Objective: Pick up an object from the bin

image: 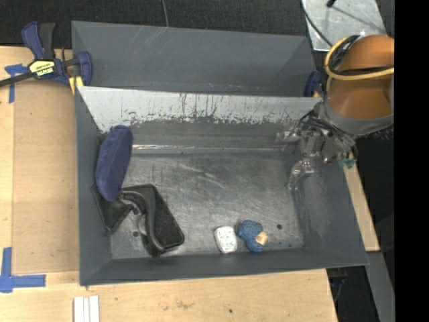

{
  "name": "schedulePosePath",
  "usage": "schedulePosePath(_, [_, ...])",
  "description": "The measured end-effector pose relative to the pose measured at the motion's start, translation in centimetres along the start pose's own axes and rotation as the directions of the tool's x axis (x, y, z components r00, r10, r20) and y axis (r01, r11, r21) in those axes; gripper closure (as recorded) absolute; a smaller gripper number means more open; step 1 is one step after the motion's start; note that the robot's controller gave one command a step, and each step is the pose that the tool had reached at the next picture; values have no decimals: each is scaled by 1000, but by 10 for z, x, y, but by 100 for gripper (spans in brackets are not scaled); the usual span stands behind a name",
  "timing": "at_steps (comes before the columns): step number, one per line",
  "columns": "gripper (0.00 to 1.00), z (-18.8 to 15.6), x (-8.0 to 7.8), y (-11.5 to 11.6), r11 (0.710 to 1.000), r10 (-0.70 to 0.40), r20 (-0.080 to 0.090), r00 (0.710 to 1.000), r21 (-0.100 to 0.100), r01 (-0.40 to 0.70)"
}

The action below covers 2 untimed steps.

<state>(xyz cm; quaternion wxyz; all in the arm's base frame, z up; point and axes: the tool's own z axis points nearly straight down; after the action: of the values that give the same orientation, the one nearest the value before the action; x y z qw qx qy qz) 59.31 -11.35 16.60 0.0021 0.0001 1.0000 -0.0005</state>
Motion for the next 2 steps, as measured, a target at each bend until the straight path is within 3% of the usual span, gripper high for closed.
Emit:
schedulePosePath(1, [0,-21,95,83,983,-184,-4,983,-4,184])
schedulePosePath(2, [0,-56,82,25,953,-304,3,953,2,304])
